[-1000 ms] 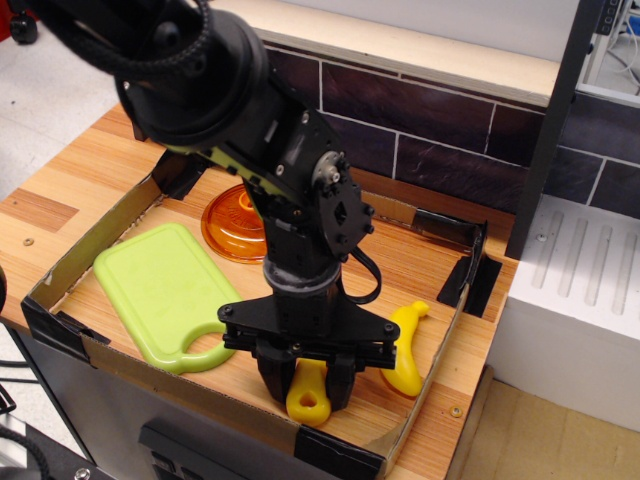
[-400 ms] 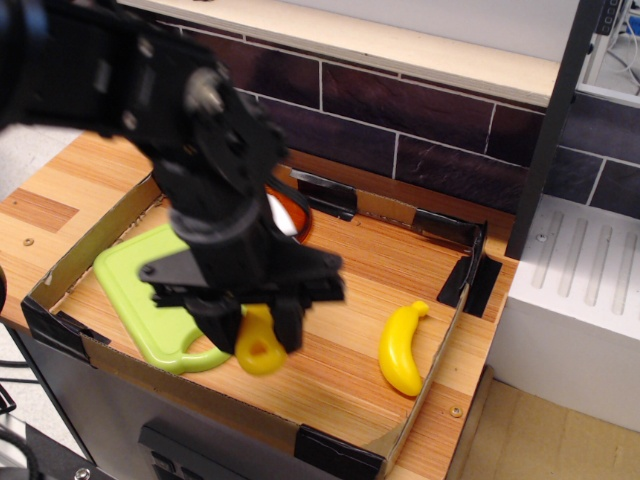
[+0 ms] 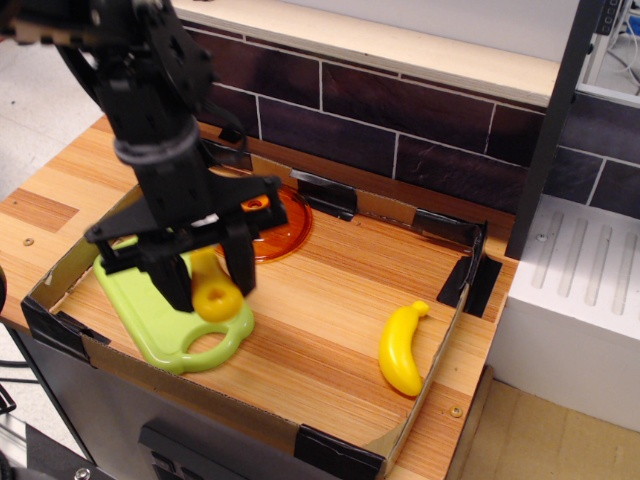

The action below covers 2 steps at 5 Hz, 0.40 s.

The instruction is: Put knife on cutting board

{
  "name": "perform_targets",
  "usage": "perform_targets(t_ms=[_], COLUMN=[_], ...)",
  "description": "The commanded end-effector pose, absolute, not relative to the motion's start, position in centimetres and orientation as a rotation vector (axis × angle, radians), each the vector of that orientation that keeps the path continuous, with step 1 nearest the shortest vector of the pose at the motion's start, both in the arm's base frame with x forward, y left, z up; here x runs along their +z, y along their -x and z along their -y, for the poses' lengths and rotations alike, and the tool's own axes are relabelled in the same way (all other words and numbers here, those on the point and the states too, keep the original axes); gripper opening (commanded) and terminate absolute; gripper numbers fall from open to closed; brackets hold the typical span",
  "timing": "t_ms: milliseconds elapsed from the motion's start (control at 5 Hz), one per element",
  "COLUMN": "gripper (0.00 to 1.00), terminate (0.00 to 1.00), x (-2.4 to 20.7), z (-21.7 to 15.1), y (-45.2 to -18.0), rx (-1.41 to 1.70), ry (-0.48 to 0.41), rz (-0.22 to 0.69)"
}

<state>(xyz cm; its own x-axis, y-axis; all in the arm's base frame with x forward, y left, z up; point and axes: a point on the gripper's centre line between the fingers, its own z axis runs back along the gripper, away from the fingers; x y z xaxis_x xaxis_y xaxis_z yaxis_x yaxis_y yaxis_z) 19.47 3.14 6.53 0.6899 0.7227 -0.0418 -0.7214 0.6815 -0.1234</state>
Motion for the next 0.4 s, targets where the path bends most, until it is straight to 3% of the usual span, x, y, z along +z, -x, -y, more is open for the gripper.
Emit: perform_targets(t_ms=[0, 200], gripper=[0.0, 0.0], terminate=[0.0, 0.0], x=[6.4, 4.3], z=[-6.6, -7.4], y=[-20.8, -20.9], rx=[0.79, 0.783], ry=[0.129, 0.097], rz=[-0.034, -0.018])
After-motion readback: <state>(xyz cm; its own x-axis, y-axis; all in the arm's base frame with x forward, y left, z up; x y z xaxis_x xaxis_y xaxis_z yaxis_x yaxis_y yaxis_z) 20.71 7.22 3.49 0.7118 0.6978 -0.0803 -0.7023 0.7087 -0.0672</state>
